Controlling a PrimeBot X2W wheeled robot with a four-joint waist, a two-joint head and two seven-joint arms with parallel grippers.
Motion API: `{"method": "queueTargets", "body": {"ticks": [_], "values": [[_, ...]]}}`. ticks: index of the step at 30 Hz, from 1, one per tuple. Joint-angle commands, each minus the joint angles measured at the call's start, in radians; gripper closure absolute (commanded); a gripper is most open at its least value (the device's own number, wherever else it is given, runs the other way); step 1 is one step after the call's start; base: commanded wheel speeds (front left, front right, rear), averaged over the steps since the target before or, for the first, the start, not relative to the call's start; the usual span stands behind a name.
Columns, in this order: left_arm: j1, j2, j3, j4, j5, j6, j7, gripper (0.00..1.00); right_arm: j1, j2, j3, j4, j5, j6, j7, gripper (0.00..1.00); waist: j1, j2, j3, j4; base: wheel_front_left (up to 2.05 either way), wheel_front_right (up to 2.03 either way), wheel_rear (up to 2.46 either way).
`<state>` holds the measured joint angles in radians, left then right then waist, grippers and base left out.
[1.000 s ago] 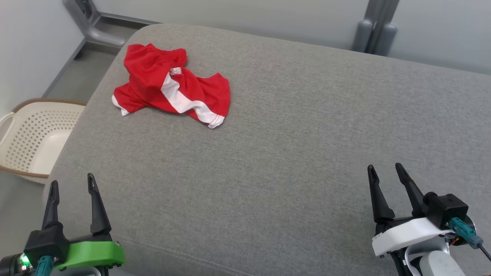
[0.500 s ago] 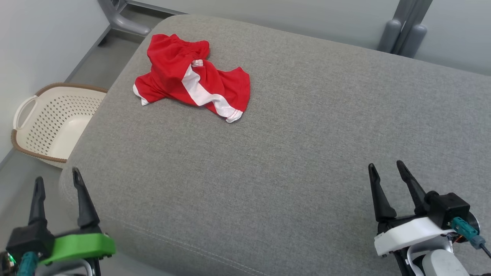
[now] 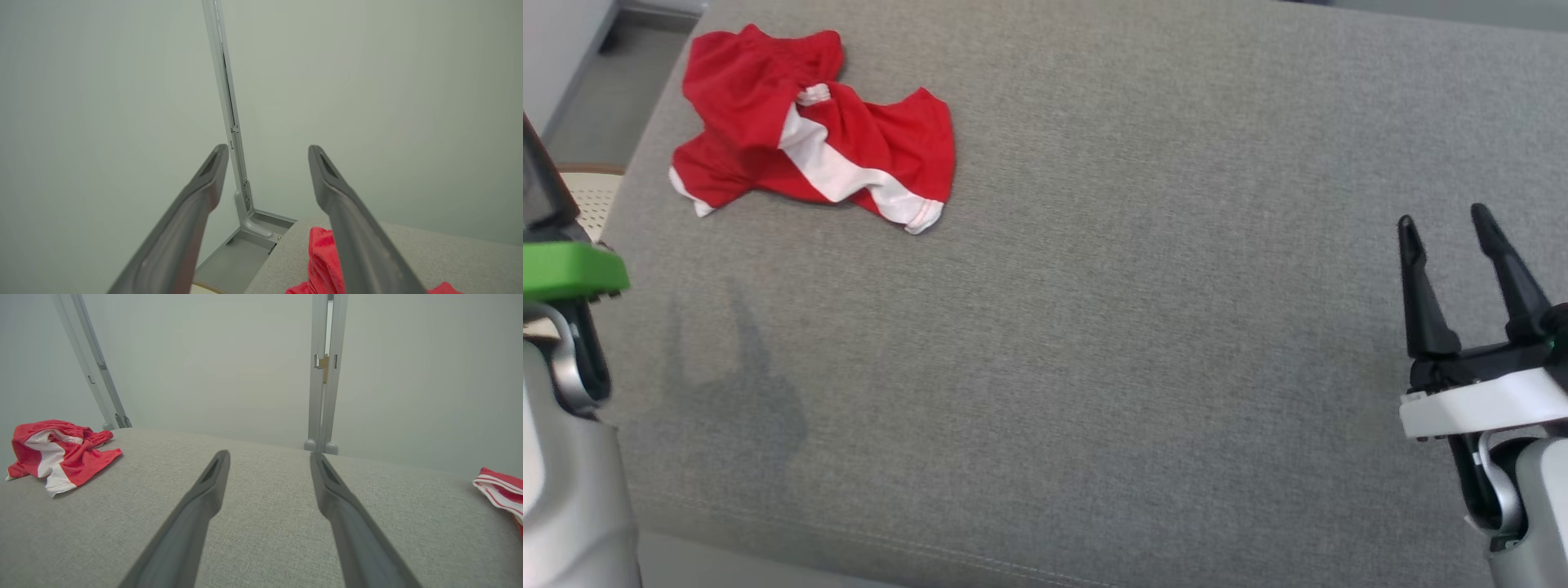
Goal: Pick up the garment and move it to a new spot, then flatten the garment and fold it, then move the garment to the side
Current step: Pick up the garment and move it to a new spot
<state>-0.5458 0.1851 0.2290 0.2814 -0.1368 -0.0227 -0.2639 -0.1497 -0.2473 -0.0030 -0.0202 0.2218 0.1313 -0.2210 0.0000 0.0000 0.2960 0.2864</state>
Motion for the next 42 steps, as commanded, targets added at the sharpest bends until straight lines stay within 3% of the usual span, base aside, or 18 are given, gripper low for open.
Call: {"method": "queueTargets", "body": {"ticks": [1,4,12,22,28,30,31,36,42], "values": [[-0.051,0.016,-0.001,0.037,0.007,-0.003,0.0,0.0,-0.013,-0.01,-0.016,-0.023,0.002,-0.001,0.002,0.0,0.0,0.0,0.136,-0.13,0.0,0.0,0.0],[-0.159,0.062,0.002,0.123,0.009,-0.009,0.0,0.0,-0.013,-0.018,-0.045,-0.071,0.01,-0.001,0.01,0.0,0.0,0.0,0.19,-0.17,0.0,0.0,0.0],[-0.328,0.111,-0.032,0.396,0.008,-0.034,0.042,0.0,0.003,-0.045,-0.093,-0.139,0.021,-0.001,0.031,0.0,0.0,0.0,0.284,-0.209,0.0,0.0,0.0],[-0.426,0.12,-0.098,0.703,0.005,-0.074,0.181,0.0,-0.015,-0.065,-0.095,-0.155,0.019,-0.001,0.045,0.0,0.0,0.0,0.307,-0.201,0.0,0.0,0.0],[-0.429,0.081,-0.11,0.873,-0.029,-0.088,0.342,0.0,-0.022,-0.067,-0.077,-0.142,0.023,-0.001,0.05,0.0,0.0,0.0,0.301,-0.197,0.0,0.0,0.0],[-0.436,0.075,-0.112,0.892,-0.035,-0.094,0.351,0.8,-0.025,-0.063,-0.069,-0.139,0.02,-0.001,0.051,0.0,0.0,0.0,0.298,-0.2,0.0,0.0,0.0],[-0.438,0.079,-0.118,0.9,-0.035,-0.095,0.35,1.0,-0.027,-0.061,-0.062,-0.135,0.018,-0.001,0.05,0.0,0.0,0.0,0.295,-0.204,0.0,0.0,0.0],[-0.459,0.092,-0.123,0.893,-0.047,-0.101,0.287,1.0,-0.027,-0.048,-0.047,-0.105,0.025,-0.001,0.038,0.0,0.0,0.0,0.255,-0.22,0.0,0.0,0.0],[-0.52,0.105,-0.147,0.813,-0.029,-0.099,0.122,1.0,-0.02,-0.014,-0.032,-0.047,0.031,-0.001,0.012,0.0,0.0,0.0,0.166,-0.247,0.0,0.0,0.0]]}}
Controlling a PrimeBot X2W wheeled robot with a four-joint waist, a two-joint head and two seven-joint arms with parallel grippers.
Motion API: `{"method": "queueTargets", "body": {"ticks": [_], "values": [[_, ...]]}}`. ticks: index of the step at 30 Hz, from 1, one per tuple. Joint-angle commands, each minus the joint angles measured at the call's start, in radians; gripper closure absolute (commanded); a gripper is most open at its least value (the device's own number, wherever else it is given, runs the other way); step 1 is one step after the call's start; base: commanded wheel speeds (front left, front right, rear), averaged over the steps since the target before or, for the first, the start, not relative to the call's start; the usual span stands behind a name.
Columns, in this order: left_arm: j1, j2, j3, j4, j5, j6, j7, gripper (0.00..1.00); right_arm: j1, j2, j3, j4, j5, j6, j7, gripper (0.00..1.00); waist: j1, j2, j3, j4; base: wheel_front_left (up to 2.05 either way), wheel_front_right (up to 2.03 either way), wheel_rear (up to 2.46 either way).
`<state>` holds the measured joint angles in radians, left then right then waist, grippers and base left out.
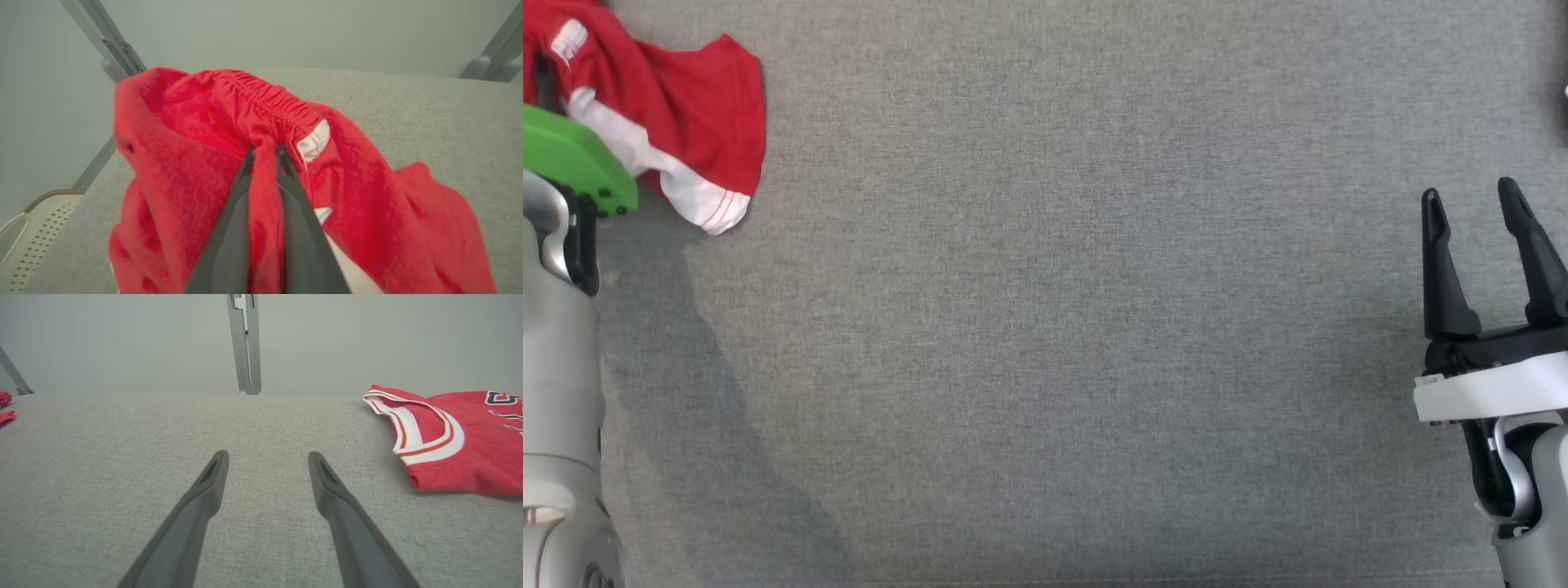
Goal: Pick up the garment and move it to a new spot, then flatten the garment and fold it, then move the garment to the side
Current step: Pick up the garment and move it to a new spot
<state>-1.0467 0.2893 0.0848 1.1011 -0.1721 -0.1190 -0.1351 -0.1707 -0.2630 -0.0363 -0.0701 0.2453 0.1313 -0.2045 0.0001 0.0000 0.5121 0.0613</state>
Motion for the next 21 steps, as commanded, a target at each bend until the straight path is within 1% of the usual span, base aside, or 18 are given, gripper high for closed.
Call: {"method": "queueTargets", "body": {"ticks": [1,5,11,15,21], "values": [[-0.032,-0.005,-0.01,-0.026,0.008,-0.003,-0.035,1.0,0.004,0.012,0.003,0.013,0.007,-0.001,-0.01,0.0,-0.0001,0.0,-0.068,-0.028,0.0,0.0,0.0],[-0.065,-0.024,-0.048,-0.105,0.027,-0.006,-0.095,1.0,0.012,0.045,0.021,0.052,0.005,-0.001,-0.026,0.0,-0.0001,0.0,-0.131,-0.061,0.0,0.0,0.0],[-0.111,-0.077,-0.137,-0.279,0.04,-0.011,-0.117,1.0,0.022,0.093,0.036,0.098,0.01,-0.001,-0.045,0.0,-0.0001,0.0,-0.196,-0.134,0.0,0.0,0.0],[-0.129,-0.101,-0.218,-0.395,0.051,-0.011,-0.097,1.0,0.024,0.122,0.05,0.125,0.014,-0.001,-0.054,0.0,-0.0001,0.0,-0.225,-0.197,0.0,0.0,0.0],[-0.101,-0.139,-0.331,-0.502,0.01,-0.011,-0.041,1.0,0.024,0.154,0.068,0.161,0.026,-0.001,-0.06,0.0,-0.0001,0.0,-0.247,-0.283,0.0,0.0,0.0]]}}
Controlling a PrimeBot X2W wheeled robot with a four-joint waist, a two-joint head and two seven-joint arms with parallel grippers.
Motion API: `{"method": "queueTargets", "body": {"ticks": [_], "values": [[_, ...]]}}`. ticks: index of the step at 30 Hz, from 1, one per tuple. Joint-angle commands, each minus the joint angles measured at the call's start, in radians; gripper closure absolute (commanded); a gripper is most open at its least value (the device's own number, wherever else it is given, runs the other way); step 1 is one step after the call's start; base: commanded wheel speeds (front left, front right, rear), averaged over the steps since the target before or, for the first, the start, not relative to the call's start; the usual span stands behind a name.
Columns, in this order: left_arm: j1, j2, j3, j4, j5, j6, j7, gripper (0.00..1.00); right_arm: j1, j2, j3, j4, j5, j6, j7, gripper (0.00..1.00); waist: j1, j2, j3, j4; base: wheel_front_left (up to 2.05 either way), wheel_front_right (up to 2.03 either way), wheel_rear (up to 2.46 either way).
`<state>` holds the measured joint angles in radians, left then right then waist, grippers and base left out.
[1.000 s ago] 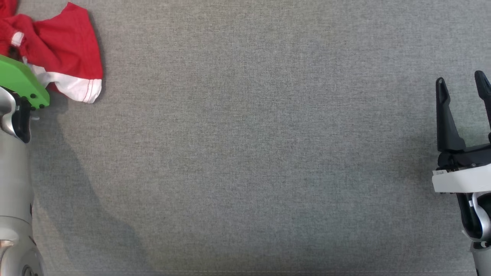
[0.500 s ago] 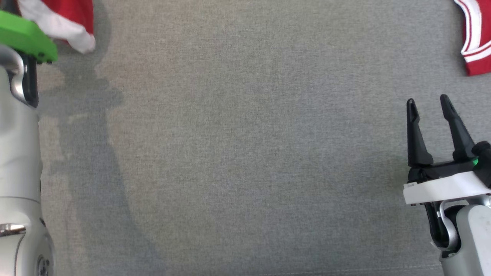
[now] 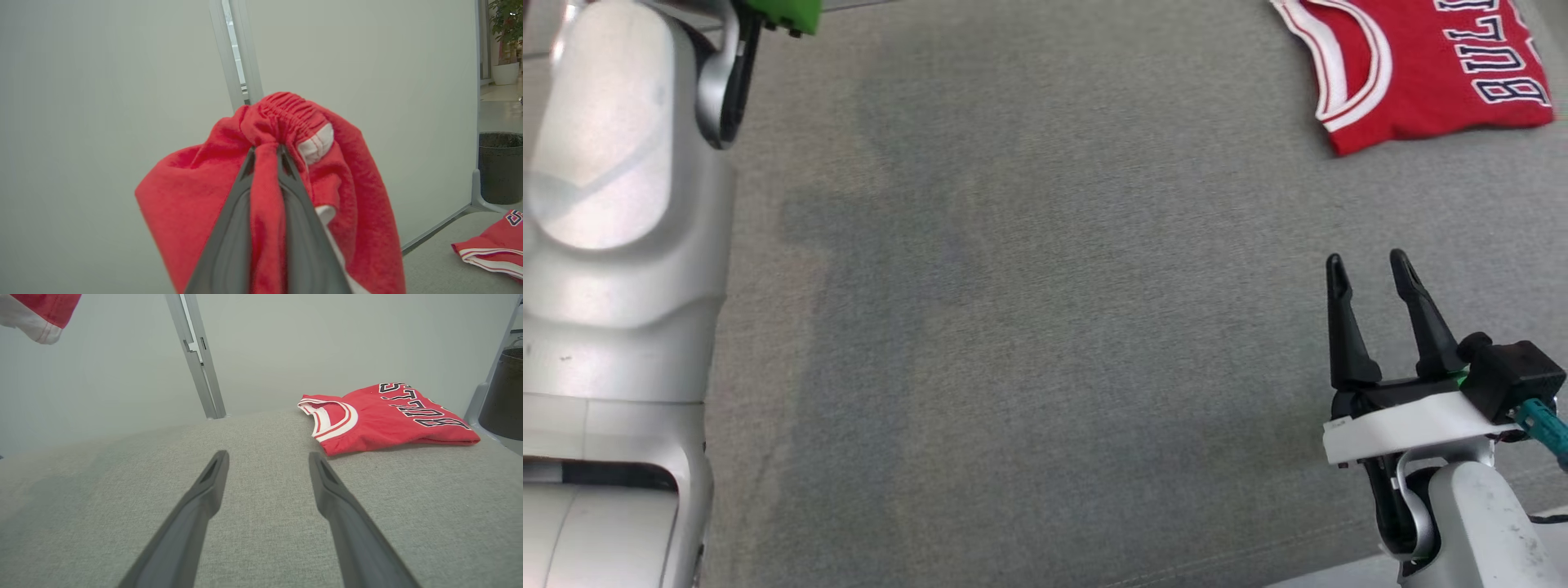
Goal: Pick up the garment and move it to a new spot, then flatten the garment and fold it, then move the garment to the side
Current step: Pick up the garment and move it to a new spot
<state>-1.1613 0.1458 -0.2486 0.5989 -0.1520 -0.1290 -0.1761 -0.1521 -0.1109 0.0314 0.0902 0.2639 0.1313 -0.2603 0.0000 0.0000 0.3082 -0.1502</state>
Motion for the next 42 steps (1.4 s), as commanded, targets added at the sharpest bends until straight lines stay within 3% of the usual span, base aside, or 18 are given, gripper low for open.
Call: {"method": "queueTargets", "body": {"ticks": [1,11,21,22,23,29,37,42], "values": [[0.028,-0.004,-0.018,-0.01,-0.013,-0.001,0.007,1.0,0.006,0.005,0.003,0.007,0.01,-0.001,-0.004,0.0,0.0,0.0,-0.046,-0.084,0.0,0.0,0.0],[0.274,-0.054,-0.158,-0.022,-0.031,0.016,-0.001,1.0,0.01,0.033,0.007,0.006,0.021,-0.001,-0.005,0.0,0.0,0.0,-0.039,-0.142,0.0,0.0,0.0],[0.544,-0.081,-0.234,0.076,-0.068,0.029,-0.041,1.0,0.007,0.041,0.013,0.02,0.023,-0.001,-0.005,0.0,0.0,0.0,-0.033,-0.142,0.0,0.0,0.0],[0.555,-0.082,-0.241,0.083,-0.068,0.03,-0.043,0.72,0.007,0.041,0.016,0.023,0.023,-0.001,-0.005,0.0,0.0,0.0,-0.034,-0.14,0.0,0.0,0.0],[0.562,-0.083,-0.249,0.092,-0.065,0.034,-0.047,0.0,0.008,0.041,0.018,0.027,0.021,-0.001,-0.005,0.0,0.0,0.0,-0.036,-0.135,0.0,0.0,0.0],[0.565,-0.087,-0.238,0.008,-0.069,0.069,-0.086,0.0,0.028,0.034,0.013,0.04,0.015,-0.001,-0.005,0.0,0.0,0.0,-0.073,-0.092,0.0,0.0,0.0],[0.719,-0.007,-0.075,-0.3,-0.047,0.151,-0.088,0.0,0.066,0.034,-0.014,0.035,0.002,-0.001,-0.005,0.0,0.0,0.0,-0.125,-0.006,0.0,0.0,0.0],[0.841,0.029,0.038,-0.419,-0.039,0.185,-0.089,0.0,0.087,0.027,-0.031,0.032,-0.005,-0.001,-0.005,0.0,0.0,0.0,-0.15,0.055,0.0,0.0,0.0]]}}
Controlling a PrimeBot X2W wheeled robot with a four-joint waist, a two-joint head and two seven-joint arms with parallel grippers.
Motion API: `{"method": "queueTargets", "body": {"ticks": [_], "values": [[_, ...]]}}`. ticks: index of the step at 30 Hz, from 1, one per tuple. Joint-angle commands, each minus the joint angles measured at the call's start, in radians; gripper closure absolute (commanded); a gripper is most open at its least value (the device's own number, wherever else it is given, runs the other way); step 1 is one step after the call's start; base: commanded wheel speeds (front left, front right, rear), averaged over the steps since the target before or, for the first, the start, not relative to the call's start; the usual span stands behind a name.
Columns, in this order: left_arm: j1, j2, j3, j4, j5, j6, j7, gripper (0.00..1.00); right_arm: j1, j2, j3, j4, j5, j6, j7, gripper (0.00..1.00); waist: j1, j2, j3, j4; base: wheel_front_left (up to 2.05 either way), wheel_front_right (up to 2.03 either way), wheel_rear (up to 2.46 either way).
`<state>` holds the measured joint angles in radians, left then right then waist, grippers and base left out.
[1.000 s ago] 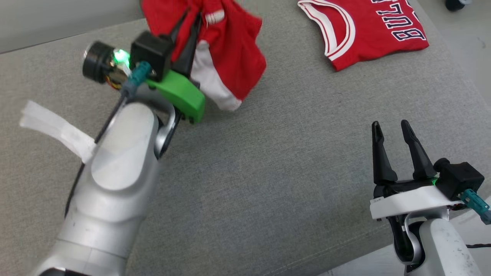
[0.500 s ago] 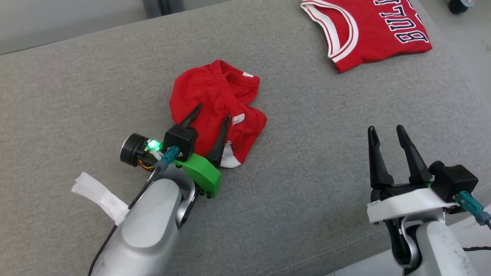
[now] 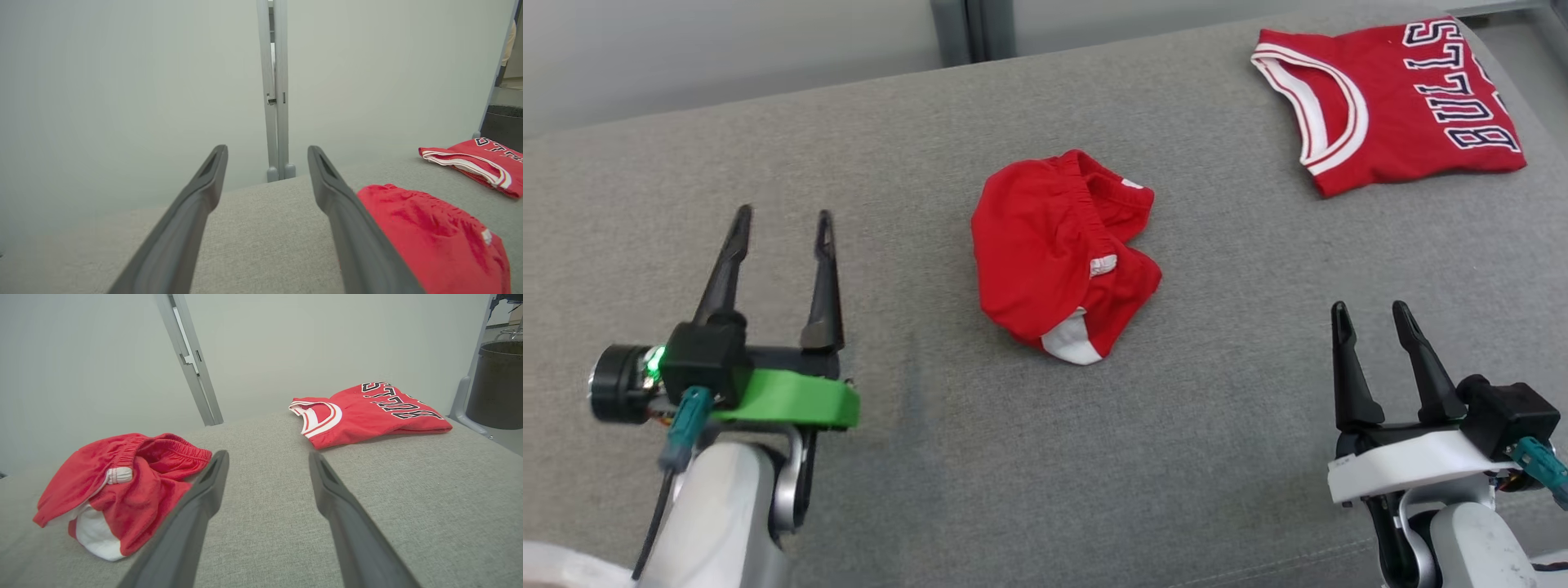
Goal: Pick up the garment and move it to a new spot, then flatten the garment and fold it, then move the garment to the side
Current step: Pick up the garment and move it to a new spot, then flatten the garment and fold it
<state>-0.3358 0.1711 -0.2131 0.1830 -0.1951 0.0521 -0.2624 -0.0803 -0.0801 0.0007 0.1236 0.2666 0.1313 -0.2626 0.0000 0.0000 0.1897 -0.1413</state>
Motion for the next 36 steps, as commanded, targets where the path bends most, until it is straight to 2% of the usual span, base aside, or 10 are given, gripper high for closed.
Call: {"method": "queueTargets", "body": {"ticks": [1,6,13,21,36], "values": [[0.038,0.005,0.024,-0.025,0.004,0.009,-0.002,0.0,0.018,-0.005,-0.005,-0.003,-0.007,-0.001,-0.002,0.0,0.0,0.0,-0.035,0.058,0.0,0.0,0.0],[0.141,-0.003,0.104,-0.09,0.023,0.019,-0.002,0.0,0.033,-0.008,-0.024,-0.005,-0.014,-0.001,-0.002,0.0,0.0,0.0,-0.052,0.11,0.0,0.0,0.0],[0.263,-0.041,0.182,-0.11,0.046,0.001,-0.002,0.0,0.052,-0.016,-0.027,0.006,-0.013,-0.001,-0.002,0.0,0.0,0.0,-0.069,0.16,0.0,0.0,0.0],[0.322,-0.075,0.228,-0.108,0.069,-0.027,-0.002,0.0,0.071,-0.021,-0.014,0.022,-0.008,-0.001,-0.002,0.0,0.0,0.0,-0.081,0.176,0.0,0.0,0.0],[0.323,-0.105,0.273,-0.103,0.103,-0.063,-0.002,0.0,0.043,-0.029,0.031,0.047,-0.005,-0.001,-0.002,0.0,0.0,0.0,-0.092,0.178,0.0,0.0,0.0]]}}
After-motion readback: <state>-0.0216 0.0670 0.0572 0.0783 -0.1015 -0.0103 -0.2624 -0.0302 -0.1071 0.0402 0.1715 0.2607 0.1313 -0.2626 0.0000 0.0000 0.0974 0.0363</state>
